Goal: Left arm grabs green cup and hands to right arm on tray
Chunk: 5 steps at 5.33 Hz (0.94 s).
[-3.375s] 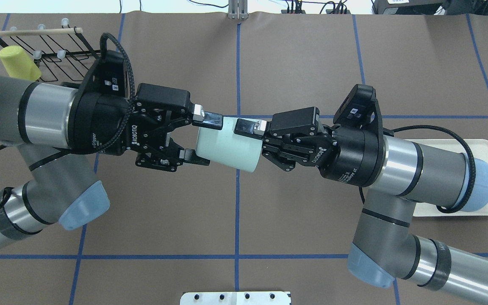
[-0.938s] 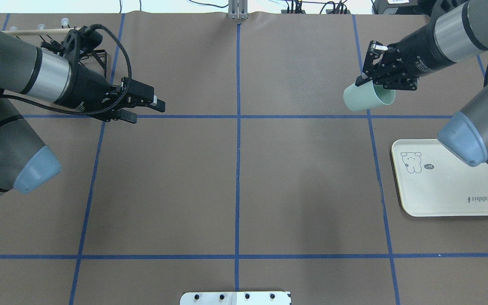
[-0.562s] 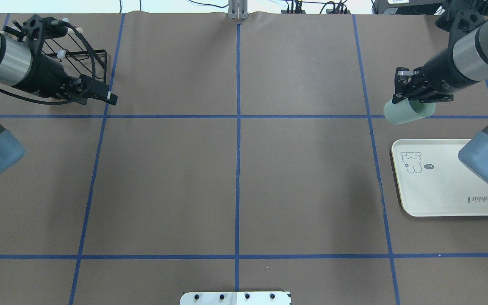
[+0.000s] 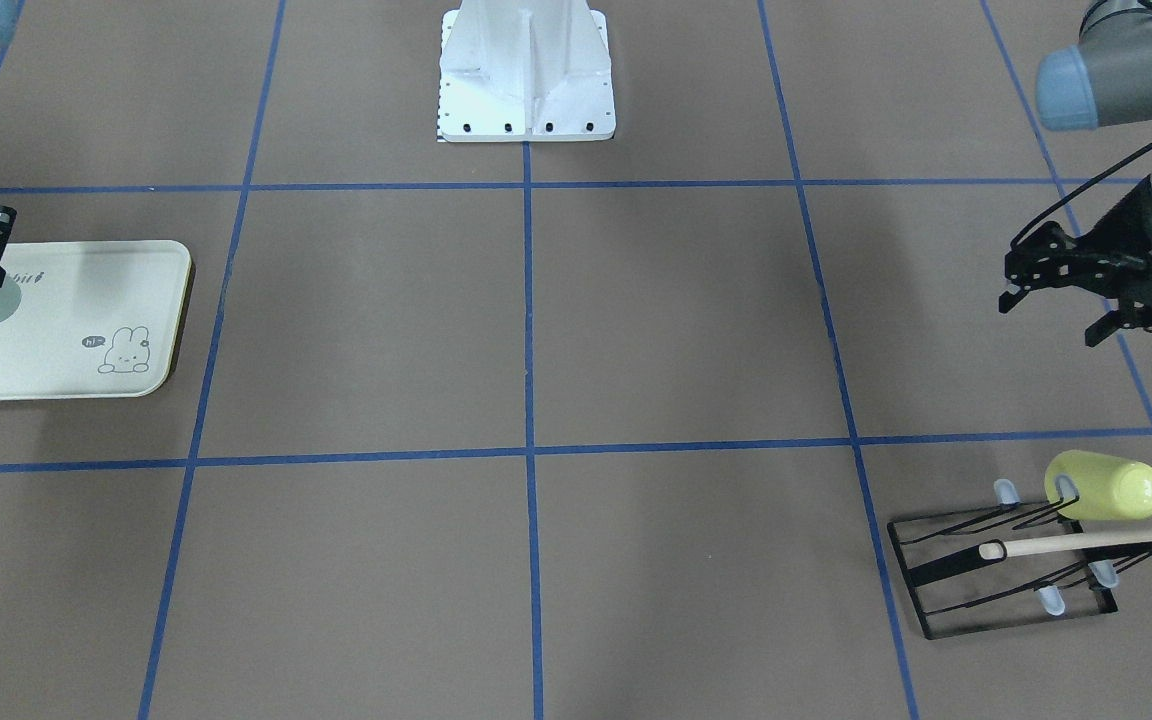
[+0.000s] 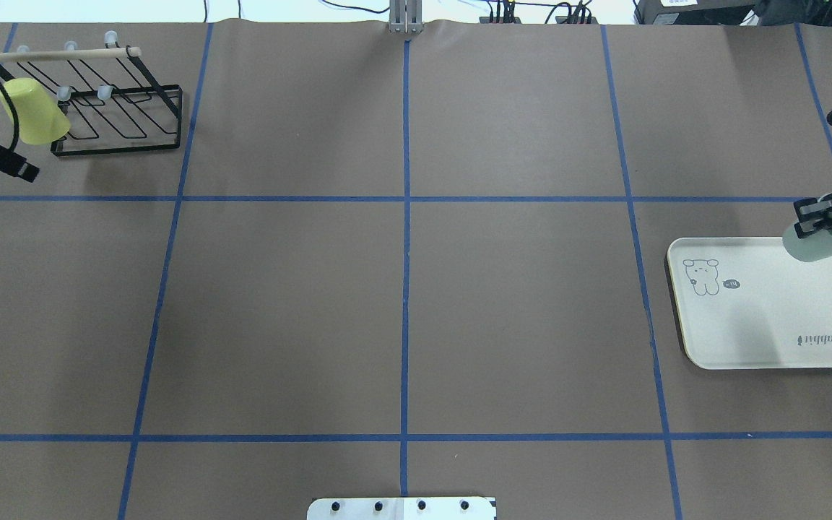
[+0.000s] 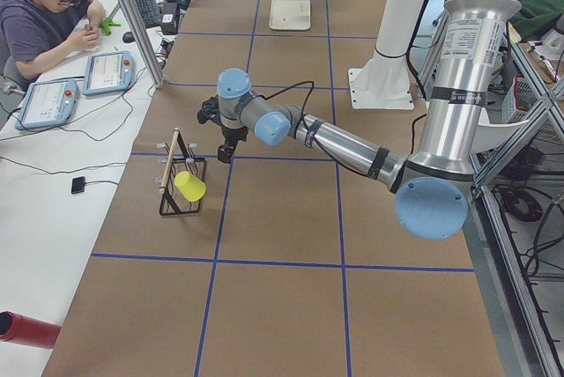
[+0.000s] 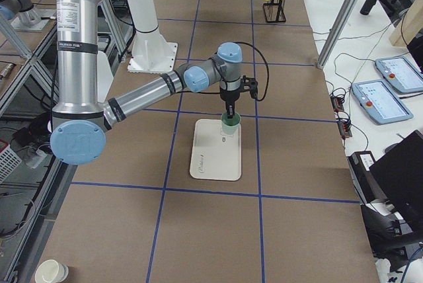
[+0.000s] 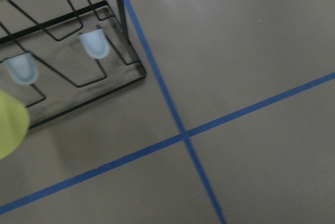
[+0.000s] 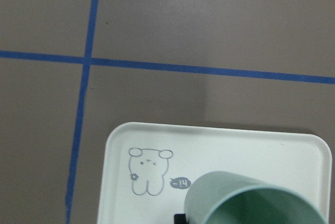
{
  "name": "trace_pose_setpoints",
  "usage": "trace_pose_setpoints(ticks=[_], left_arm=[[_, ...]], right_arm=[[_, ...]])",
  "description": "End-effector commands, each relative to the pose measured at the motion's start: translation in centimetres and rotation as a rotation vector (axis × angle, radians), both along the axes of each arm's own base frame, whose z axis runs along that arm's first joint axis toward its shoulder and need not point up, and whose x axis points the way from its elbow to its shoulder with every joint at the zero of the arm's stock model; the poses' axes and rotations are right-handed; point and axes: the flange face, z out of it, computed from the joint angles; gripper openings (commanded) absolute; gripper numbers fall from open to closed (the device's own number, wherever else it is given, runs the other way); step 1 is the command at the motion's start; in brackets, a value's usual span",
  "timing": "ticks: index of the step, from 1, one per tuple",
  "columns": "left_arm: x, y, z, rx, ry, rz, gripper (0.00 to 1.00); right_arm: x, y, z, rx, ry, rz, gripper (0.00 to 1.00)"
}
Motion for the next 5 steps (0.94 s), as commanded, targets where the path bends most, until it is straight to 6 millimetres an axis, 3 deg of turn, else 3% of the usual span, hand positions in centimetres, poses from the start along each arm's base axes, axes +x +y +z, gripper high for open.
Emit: trace_pose_setpoints(ticks=[1,2,3,4,5], left_arm=[[-10.9,1.1,8.6,-0.14,-0.075,-0.072,1.0],[-14.8,1.9,9.9,-0.258,-0.089,-0.136,1.0],[-16.6,4.5,12.6,-0.299,-0.1,-0.099,1.0],[-17.2,7.2,15.3,-0.378,-0.102,-0.107,1.0],[-17.3,7.3,15.3,-0.373,-0.1,-0.109,1.0]], right_arm=[[1.7,2.2,3.7,0.014,0.012,-0.04,0.0],[2.5,3.9,5.3,0.026,-0.005,-0.036,0.0],[2.6,4.7,6.7,0.034,-0.035,-0.039,0.0],[2.6,4.7,7.6,0.011,-0.027,-0.027,0.0],[2.2,4.4,7.2,-0.01,-0.035,0.004,0.0]])
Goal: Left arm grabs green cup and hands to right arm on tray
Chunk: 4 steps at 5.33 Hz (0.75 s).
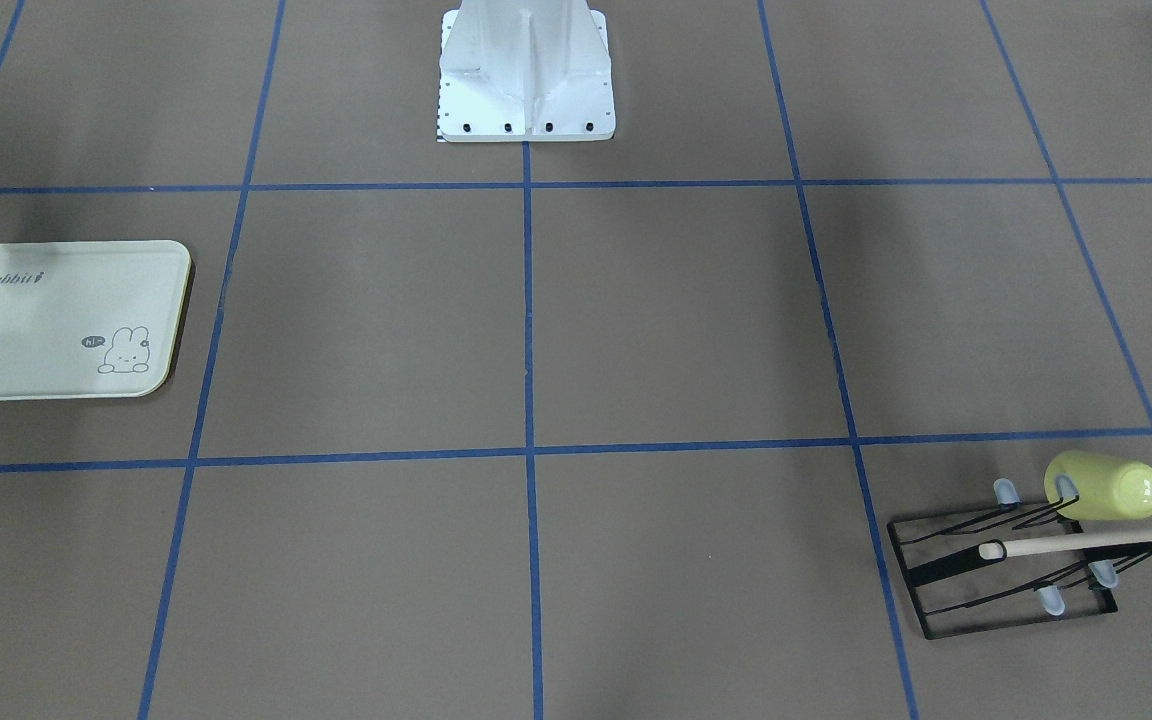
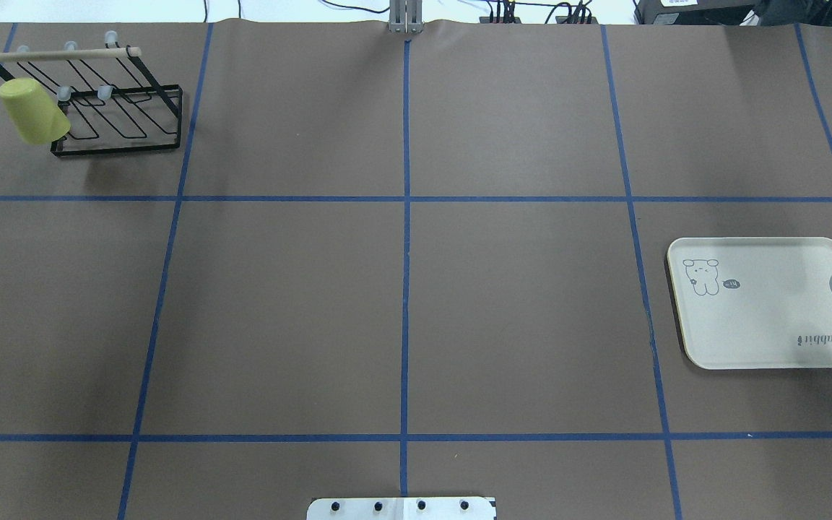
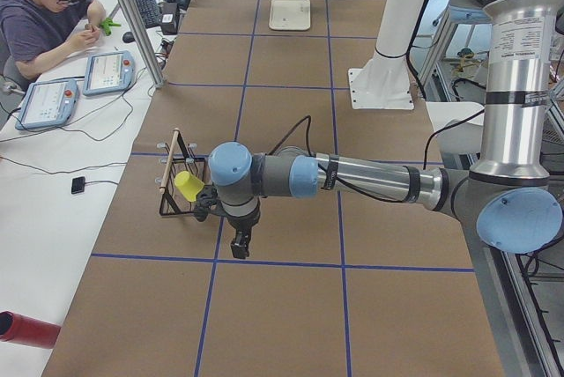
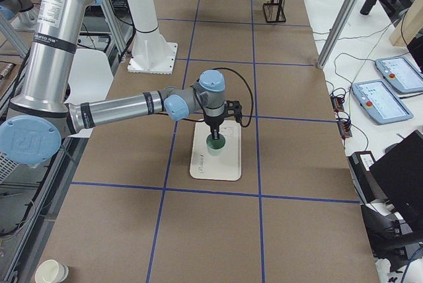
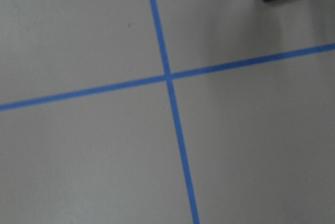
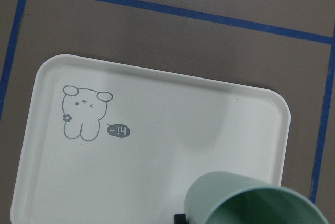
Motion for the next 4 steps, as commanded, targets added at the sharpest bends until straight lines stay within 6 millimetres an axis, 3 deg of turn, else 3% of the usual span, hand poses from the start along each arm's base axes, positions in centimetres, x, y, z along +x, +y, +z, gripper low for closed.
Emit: trace_pose_setpoints(ticks=[1,2,3,4], left_arm=[[-0.2,0.7,0.3,-0.007,0.001,-0.003,1.0],[-0.2,0.7,0.4,-0.008,0.001,-0.002,1.0],[-0.2,0.6,0.3,-0.007,0.001,-0.002,1.0],[-0.2,0.6,0.3,-0.004,0.002,-0.001,1.0]], right_arm=[[-2.1,-0.5,-0.2,-0.022,-0.023,0.035,0.0],[-7.7,-1.5,-1.2,-0.022,-0.029,0.077,0.0],[-10.3,-1.7,-1.0,-0.016,-0.009,0.088,0.0],[-11.2,-1.8,-1.1,-0.012,-0.009,0.078,0.77]])
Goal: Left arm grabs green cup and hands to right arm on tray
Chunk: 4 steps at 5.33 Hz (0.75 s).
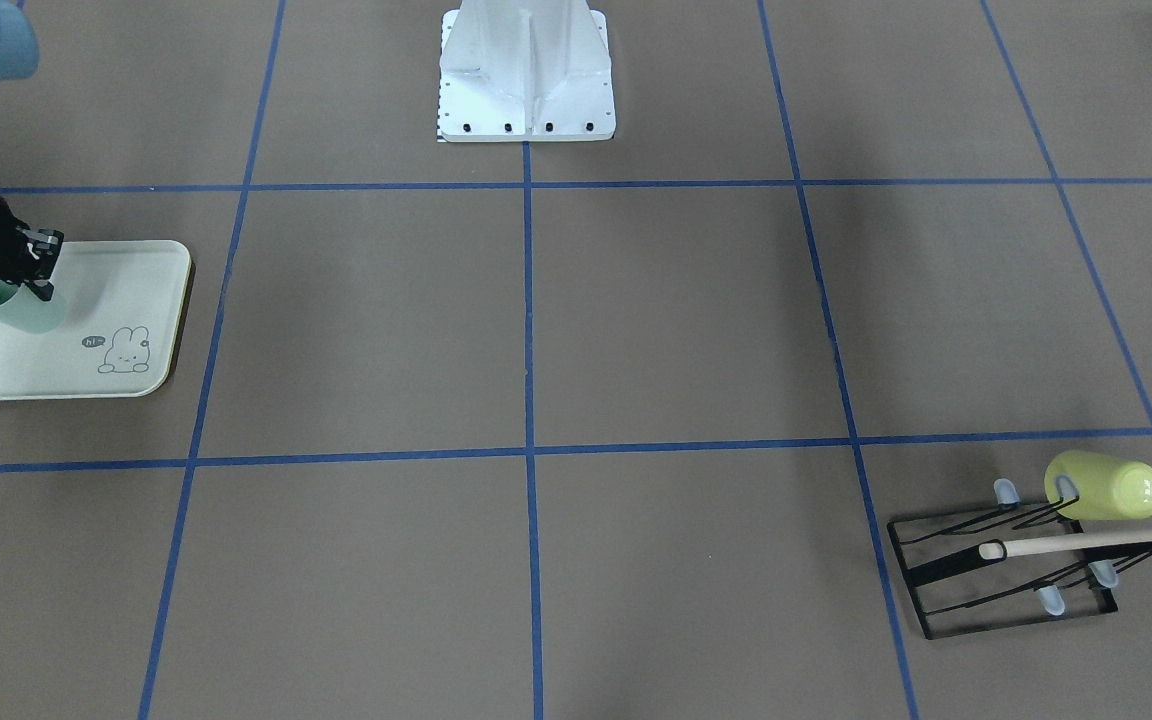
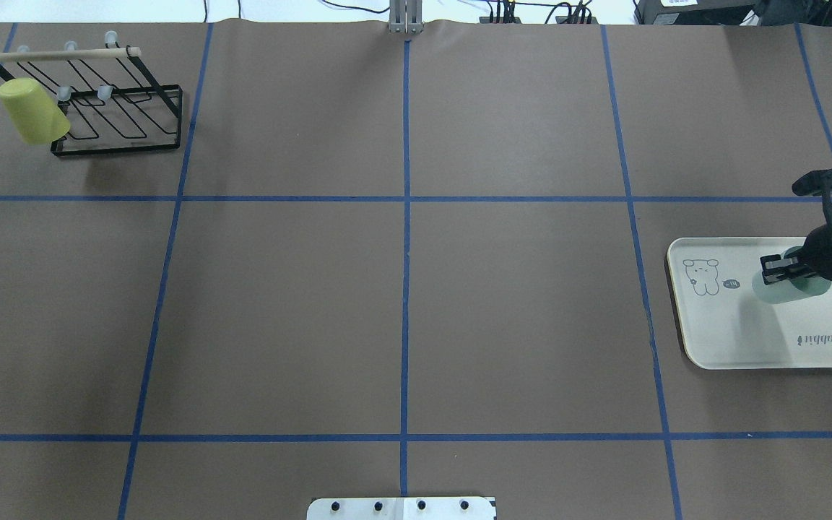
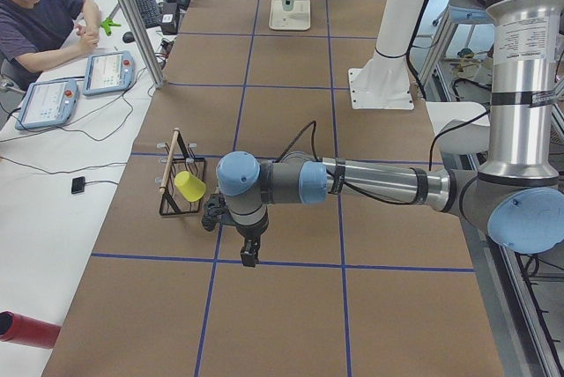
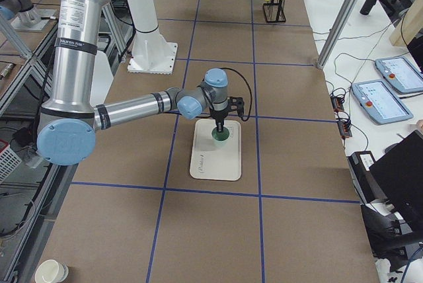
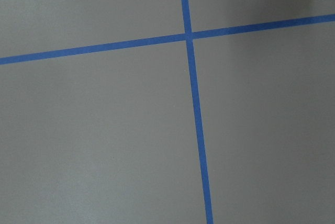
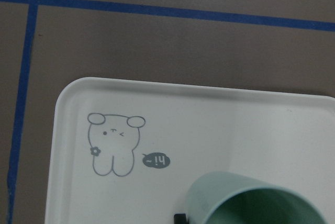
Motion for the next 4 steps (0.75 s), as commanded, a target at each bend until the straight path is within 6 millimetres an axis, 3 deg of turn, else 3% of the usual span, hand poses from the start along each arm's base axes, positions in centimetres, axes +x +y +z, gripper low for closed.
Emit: trace_pose_setpoints(ticks=[1,2,3,4], left_arm=[[0.0,0.0,0.0,0.002,0.0,0.001,1.0],[0.0,0.0,0.0,0.002,0.0,0.001,1.0],[0.0,0.0,0.1,0.001,0.0,0.001,1.0],[0.0,0.1,0.1,0.0,0.0,0.002,1.0]], right_arm=[[-1.3,-0.1,-0.1,0.004,0.001,-0.005,0.99],[-1.1,0.0,-1.7,0.019,-0.02,-0.006,1.0],[1.8,-0.8,-2.1,-0.009,-0.024,0.028,1.0],[3.2,-1.0,-2.9,-0.011,0.004,0.005,1.0]])
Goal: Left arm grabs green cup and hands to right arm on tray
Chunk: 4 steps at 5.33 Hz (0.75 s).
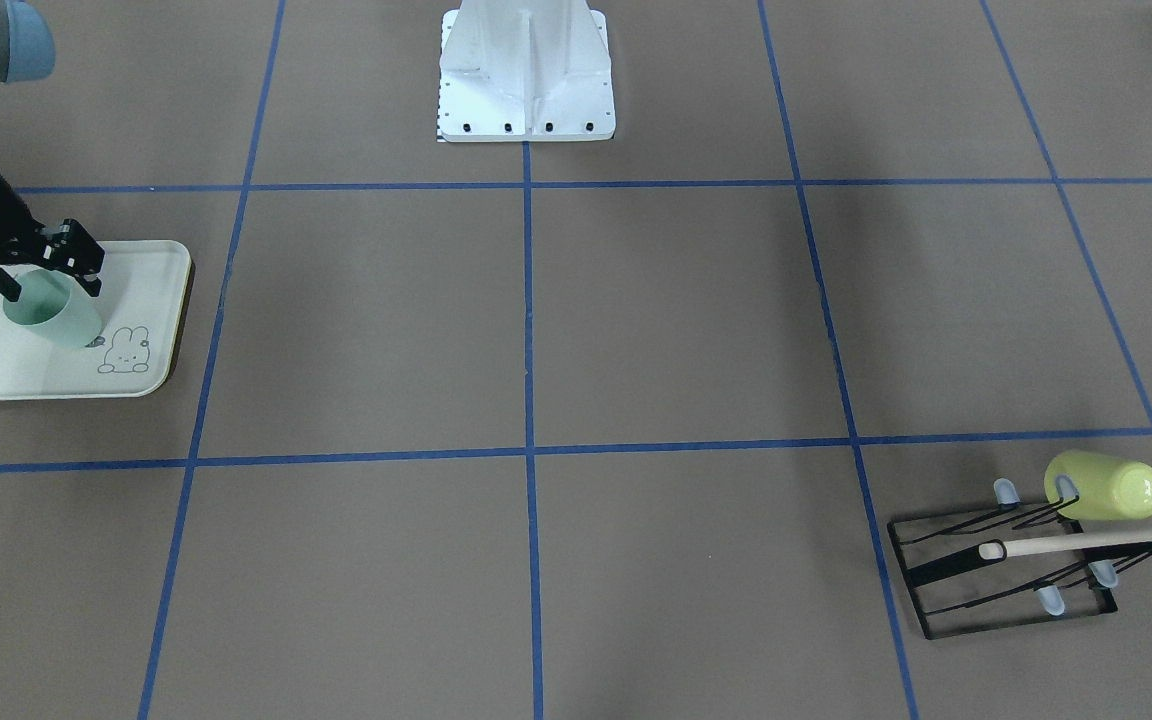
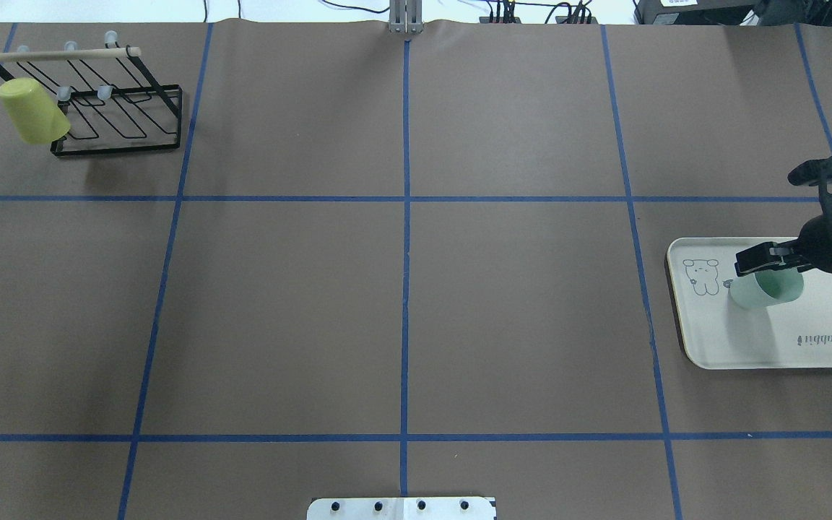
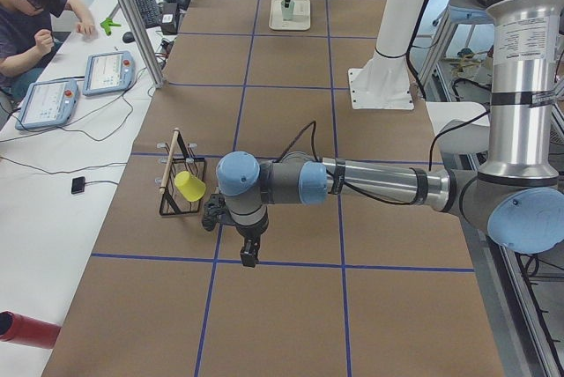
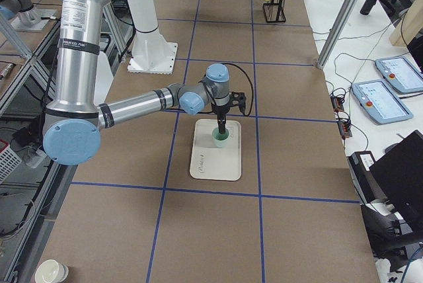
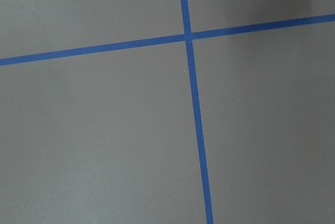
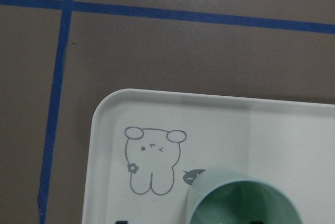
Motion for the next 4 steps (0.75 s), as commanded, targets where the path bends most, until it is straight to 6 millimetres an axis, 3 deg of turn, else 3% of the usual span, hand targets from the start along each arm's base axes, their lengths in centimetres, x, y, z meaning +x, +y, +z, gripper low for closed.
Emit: trace_pose_setpoints(ticks=[1,2,4], left_arm=[[-0.1,0.9,0.7,-0.011,0.0,0.001,1.0],[0.0,3.2,3.0,-0.049,-0.002,0.005,1.0],[0.0,3.5,1.0,-0.03,0.007,-0.009,1.0]], right_arm=[[4.6,-1.3,-0.3,0.027,0.036,-0.086,1.0],[7.9,-1.9,1.1,0.053,0.059,-0.156,1.0],[15.2,-2.3,3.0,0.069,0.043,-0.239,1.0]])
